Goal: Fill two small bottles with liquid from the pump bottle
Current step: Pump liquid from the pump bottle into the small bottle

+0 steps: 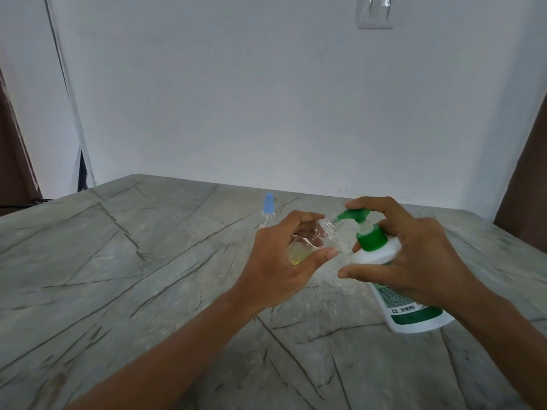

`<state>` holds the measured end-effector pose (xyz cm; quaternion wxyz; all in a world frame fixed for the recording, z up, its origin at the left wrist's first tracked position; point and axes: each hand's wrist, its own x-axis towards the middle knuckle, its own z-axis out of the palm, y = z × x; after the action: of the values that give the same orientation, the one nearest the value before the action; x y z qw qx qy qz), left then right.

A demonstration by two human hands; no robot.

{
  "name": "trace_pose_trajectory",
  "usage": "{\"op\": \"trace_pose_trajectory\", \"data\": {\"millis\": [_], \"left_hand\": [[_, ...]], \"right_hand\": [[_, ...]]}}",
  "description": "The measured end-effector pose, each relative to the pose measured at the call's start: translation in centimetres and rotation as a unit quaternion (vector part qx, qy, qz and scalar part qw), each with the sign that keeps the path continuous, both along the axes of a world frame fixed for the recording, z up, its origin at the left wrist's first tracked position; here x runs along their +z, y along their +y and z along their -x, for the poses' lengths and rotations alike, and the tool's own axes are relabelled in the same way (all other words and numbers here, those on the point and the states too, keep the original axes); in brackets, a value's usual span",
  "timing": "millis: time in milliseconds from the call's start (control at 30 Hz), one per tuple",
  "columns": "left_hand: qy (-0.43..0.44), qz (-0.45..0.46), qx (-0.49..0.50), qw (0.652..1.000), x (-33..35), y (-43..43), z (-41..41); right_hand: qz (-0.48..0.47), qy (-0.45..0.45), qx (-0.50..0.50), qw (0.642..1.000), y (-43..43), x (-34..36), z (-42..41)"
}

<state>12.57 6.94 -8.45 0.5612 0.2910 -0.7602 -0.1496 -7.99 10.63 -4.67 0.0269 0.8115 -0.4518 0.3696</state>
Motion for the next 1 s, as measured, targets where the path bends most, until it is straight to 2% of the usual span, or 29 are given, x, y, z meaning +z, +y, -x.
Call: {"op": "trace_pose_trajectory", "data": {"millis": [267, 533, 1000], "left_hand": [[-0.016, -0.004, -0.006, 1.0, -0.25, 0.05, 0.13], [0.003, -0.01, -0.009, 1.0, -0.12, 0.11, 0.15], [-0.016, -0.005, -0.005, 1.0, -0.47, 0.15, 0.38]], "right_hand": [[0.013, -0.025, 0.005, 1.0, 0.22, 0.09, 0.06], [0.012, 0.007, 0.002, 1.0, 0.32, 0.04, -0.27], [0.014, -0.031, 0.006, 0.999, 0.34, 0.2, -0.1]]}}
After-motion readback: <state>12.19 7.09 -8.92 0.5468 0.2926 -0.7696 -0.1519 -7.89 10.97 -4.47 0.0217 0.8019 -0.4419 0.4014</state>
